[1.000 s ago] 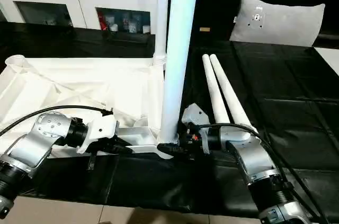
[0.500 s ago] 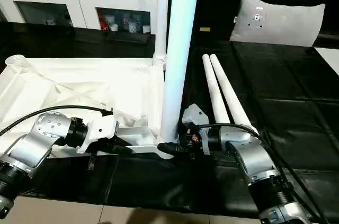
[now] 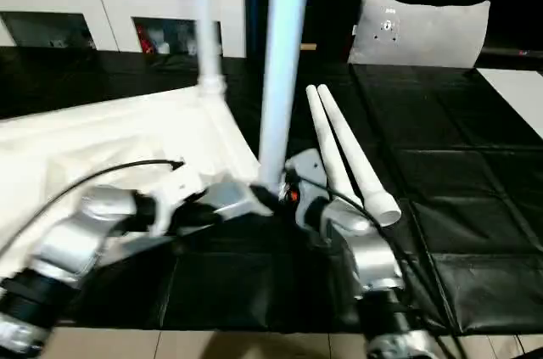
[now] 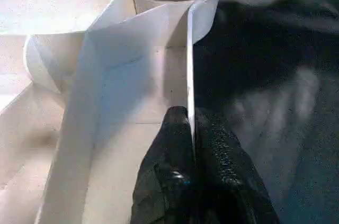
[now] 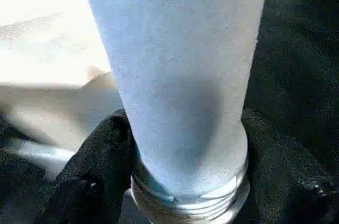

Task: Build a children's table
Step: Rotate leg to tighten

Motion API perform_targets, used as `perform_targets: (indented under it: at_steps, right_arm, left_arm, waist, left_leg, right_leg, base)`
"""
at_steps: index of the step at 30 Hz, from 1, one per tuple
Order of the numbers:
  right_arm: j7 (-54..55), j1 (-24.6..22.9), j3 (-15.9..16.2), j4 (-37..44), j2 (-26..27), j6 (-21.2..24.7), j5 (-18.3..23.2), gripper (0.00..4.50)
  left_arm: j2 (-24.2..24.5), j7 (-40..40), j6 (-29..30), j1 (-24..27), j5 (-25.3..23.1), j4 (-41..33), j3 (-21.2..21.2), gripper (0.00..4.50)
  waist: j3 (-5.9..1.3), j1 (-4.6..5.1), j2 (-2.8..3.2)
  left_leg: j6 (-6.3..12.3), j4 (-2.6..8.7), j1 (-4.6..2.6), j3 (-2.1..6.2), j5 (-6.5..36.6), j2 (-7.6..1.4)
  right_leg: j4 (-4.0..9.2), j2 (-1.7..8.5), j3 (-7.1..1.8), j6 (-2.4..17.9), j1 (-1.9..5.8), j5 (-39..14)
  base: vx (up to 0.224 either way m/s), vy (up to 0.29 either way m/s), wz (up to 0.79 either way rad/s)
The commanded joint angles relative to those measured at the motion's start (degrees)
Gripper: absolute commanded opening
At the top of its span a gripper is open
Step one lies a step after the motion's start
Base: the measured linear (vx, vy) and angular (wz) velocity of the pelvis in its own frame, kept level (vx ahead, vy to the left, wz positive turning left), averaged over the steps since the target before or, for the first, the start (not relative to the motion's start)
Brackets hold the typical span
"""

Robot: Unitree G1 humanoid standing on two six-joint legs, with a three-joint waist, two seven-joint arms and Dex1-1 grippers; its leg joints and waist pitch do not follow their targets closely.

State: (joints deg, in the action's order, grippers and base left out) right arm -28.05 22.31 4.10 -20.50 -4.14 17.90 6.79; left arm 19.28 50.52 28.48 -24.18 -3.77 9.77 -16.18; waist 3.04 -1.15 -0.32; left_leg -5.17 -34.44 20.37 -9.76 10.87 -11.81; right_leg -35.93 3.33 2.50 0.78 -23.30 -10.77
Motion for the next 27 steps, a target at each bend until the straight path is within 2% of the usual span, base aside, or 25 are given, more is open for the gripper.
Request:
perform_targets:
  at_steps: [1, 2, 3, 4, 5, 7, 8, 9, 11, 13, 14, 15, 16, 18, 19, 20, 23, 26, 27]
  right_arm:
    - [2.6, 1.4, 4.6, -2.2, 5.4, 2.0, -0.3, 2.74]
    - [3.4, 1.8, 5.2, -3.0, 5.6, 1.0, -1.5, 3.09]
    - [3.5, 1.8, 5.3, -3.0, 5.7, 0.5, -1.8, 3.09]
    - [3.6, 1.8, 5.3, -3.0, 5.8, 0.4, -1.9, 3.44]
    - [4.3, 1.6, 4.5, -2.6, 6.3, 0.3, -2.0, 3.46]
    - [4.2, 1.1, 4.2, -2.0, 6.0, 0.0, -2.3, 3.50]
    - [4.1, 0.7, 4.2, -1.6, 5.5, -0.4, -2.4, 3.73]
    - [4.0, 0.5, 4.2, -1.4, 5.1, -0.7, -2.4, 3.86]
    - [3.8, -0.1, 3.9, -1.1, 4.4, -1.3, -2.5, 3.95]
    - [3.6, -0.4, 3.5, -0.9, 4.0, -1.6, -2.2, 4.10]
    - [2.3, -1.6, 2.0, 0.5, 2.3, -2.9, -1.4, 4.37]
    - [0.9, -2.4, 1.5, 1.5, 1.1, -3.6, -1.0, 4.37]
    - [-0.3, -3.1, 1.3, 2.5, -0.1, -4.1, -0.7, 4.44]
    - [-2.9, -4.3, 1.2, 4.0, -2.7, -5.2, -0.5, 4.48]
    - [-4.2, -4.7, 1.1, 4.4, -3.9, -5.8, -0.6, 4.48]
    - [-5.9, -5.1, 1.2, 5.0, -5.3, -6.6, -0.5, 4.48]
    - [-10.0, -5.6, 0.9, 6.5, -7.9, -8.0, 0.5, 4.48]
    - [-13.7, -5.5, 0.6, 7.3, -10.2, -9.1, 1.5, 4.48]
    - [-14.8, -5.3, 1.0, 7.3, -11.0, -9.3, 1.5, 4.48]
  left_arm:
    - [-5.9, -9.8, 0.2, -3.4, -1.3, 0.4, 0.6, 0.00]
    - [-7.7, -12.4, 0.6, -4.4, -1.8, 1.3, 0.7, 0.00]
    - [-8.2, -13.0, 0.9, -4.7, -2.1, 1.4, 0.6, 0.00]
    - [-8.3, -13.1, 1.1, -4.8, -2.1, 1.4, 0.6, 0.00]
    - [-8.5, -13.6, 2.0, -5.0, -2.7, 0.9, 0.3, 0.00]
    - [-8.1, -13.1, 2.2, -5.2, -2.9, 0.6, 0.1, 0.00]
    - [-7.6, -12.6, 1.9, -5.2, -3.0, 0.6, -0.2, 0.00]
    - [-7.0, -12.1, 1.5, -5.1, -3.0, 0.5, -0.4, 0.00]
    - [-5.9, -10.7, 0.6, -4.8, -3.0, 0.3, -0.8, 0.00]
    - [-5.1, -9.8, 0.6, -4.4, -2.9, 0.0, -0.7, 0.00]
    - [-3.1, -7.5, -0.4, -3.2, -2.6, -0.2, -0.2, 0.00]
    - [-2.0, -6.5, -1.0, -2.8, -2.5, -0.1, -0.1, 0.00]
    - [-1.0, -5.4, -2.1, -2.6, -2.3, 0.1, 0.0, 0.00]
    - [0.9, -3.2, -4.1, -2.3, -1.7, 0.6, 0.0, 0.00]
    - [1.8, -1.8, -5.3, -2.2, -1.2, 1.0, -0.1, 0.00]
    - [3.0, 0.0, -6.6, -2.1, -0.8, 1.4, -0.3, 0.00]
    - [5.9, 4.7, -10.7, -1.6, 0.1, 2.5, -1.2, 0.00]
    - [8.4, 9.5, -15.6, -1.4, 0.7, 4.0, -2.2, 0.00]
    - [9.0, 10.5, -16.3, -1.4, 0.8, 4.4, -2.4, 0.00]
  waist:
    - [-3.39, -0.10, -0.01]
    - [-3.27, 0.06, 0.06]
    - [-3.44, -0.36, 0.22]
    - [-3.46, -0.45, 0.21]
    - [-3.60, -0.68, 0.23]
    - [-3.69, -0.66, 0.30]
    - [-3.68, -0.69, 0.26]
    - [-3.73, -0.74, 0.66]
    - [-3.74, -0.52, 0.55]
    - [-3.77, -0.38, 0.63]
    - [-3.81, -0.43, 1.26]
    - [-3.74, -0.28, 0.93]
    - [-3.79, -0.28, 0.93]
    - [-3.76, -0.31, 1.31]
    - [-3.81, -0.37, 1.24]
    - [-3.78, -0.38, 1.52]
    - [-3.69, -0.62, 1.26]
    - [-3.68, -0.73, 1.33]
    - [-3.59, -0.74, 0.98]
  left_leg:
    - [-0.43, 4.03, 0.02, 0.17, 13.0, -0.46]
    - [-0.64, 4.04, 0.00, 0.05, 13.0, -0.47]
    - [-0.48, 3.84, -0.44, 0.01, 13.5, -0.43]
    - [-0.30, 3.88, -0.26, 0.04, 13.3, -0.42]
    - [-0.12, 4.02, 0.08, 0.14, 12.1, -0.50]
    - [0.09, 4.02, 0.14, 0.16, 11.4, -0.56]
    - [0.40, 4.01, 0.19, 0.10, 11.1, -0.49]
    - [0.42, 4.02, 0.13, 0.19, 10.9, -0.54]
    - [0.53, 4.08, 0.42, 0.22, 10.8, -0.50]
    - [0.62, 4.07, 0.28, 0.19, 10.9, -0.52]
    - [0.56, 4.07, 0.20, 0.29, 11.3, -0.45]
    - [0.87, 4.08, 0.22, 0.22, 11.8, -0.52]
    - [0.95, 4.07, 0.26, 0.20, 11.6, -0.51]
    - [1.16, 4.12, 0.27, 0.25, 10.9, -0.60]
    - [1.35, 4.07, 0.23, 0.27, 11.0, -0.58]
    - [1.43, 4.10, 0.17, 0.26, 11.0, -0.65]
    - [1.77, 4.11, 0.05, 0.13, 11.7, -0.67]
    - [1.66, 4.21, -0.03, 0.15, 11.6, -0.83]
    - [1.65, 4.19, -0.27, -0.03, 12.1, -0.89]
  right_leg:
    - [5.54, 3.28, -2.24, 9.0, 2.58, -19.3]
    - [5.65, 3.19, -2.26, 8.8, 2.43, -19.4]
    - [5.89, 3.25, -2.26, 8.5, 2.30, -20.0]
    - [5.77, 3.30, -2.31, 8.4, 2.42, -19.6]
    - [5.49, 3.30, -2.31, 8.4, 2.72, -17.3]
    - [5.16, 3.24, -2.29, 9.0, 2.76, -14.0]
    - [5.20, 3.27, -2.28, 9.2, 2.88, -13.2]
    - [5.04, 3.30, -2.27, 9.5, 2.89, -12.5]
    - [5.04, 3.27, -2.21, 9.8, 3.15, -11.2]
    - [5.05, 3.27, -2.20, 10.1, 3.11, -10.8]
    - [5.12, 3.29, -2.18, 10.2, 3.15, -10.6]
    - [5.20, 3.24, -2.20, 10.5, 3.21, -10.5]
    - [5.13, 3.23, -2.20, 10.6, 3.32, -10.2]
    - [5.04, 3.24, -2.17, 11.3, 3.36, -8.6]
    - [5.10, 3.22, -2.12, 11.4, 3.40, -8.5]
    - [4.97, 3.21, -2.17, 11.9, 3.39, -7.9]
    - [5.12, 3.24, -2.18, 12.2, 3.32, -8.8]
    - [4.88, 3.28, -2.24, 12.2, 3.28, -8.4]
    - [5.06, 3.18, -2.23, 12.3, 3.01, -8.9]
  base:
    - [0.000, 0.000, 0.00]
    - [0.000, 0.000, 0.00]
    - [0.000, 0.000, 0.00]
    - [0.000, 0.000, 0.00]
    - [0.000, 0.000, 0.00]
    - [0.000, 0.000, 0.00]
    - [0.000, 0.000, 0.00]
    - [0.000, 0.000, 0.00]
    - [0.000, 0.000, 0.00]
    - [0.000, 0.000, 0.00]
    - [0.000, 0.000, 0.00]
    - [0.000, 0.000, 0.00]
    - [0.000, 0.000, 0.00]
    - [0.000, 0.000, 0.00]
    - [0.000, 0.000, 0.00]
    - [0.000, 0.000, 0.00]
    - [0.000, 0.000, 0.00]
    - [0.000, 0.000, 0.00]
    - [0.000, 0.000, 0.00]
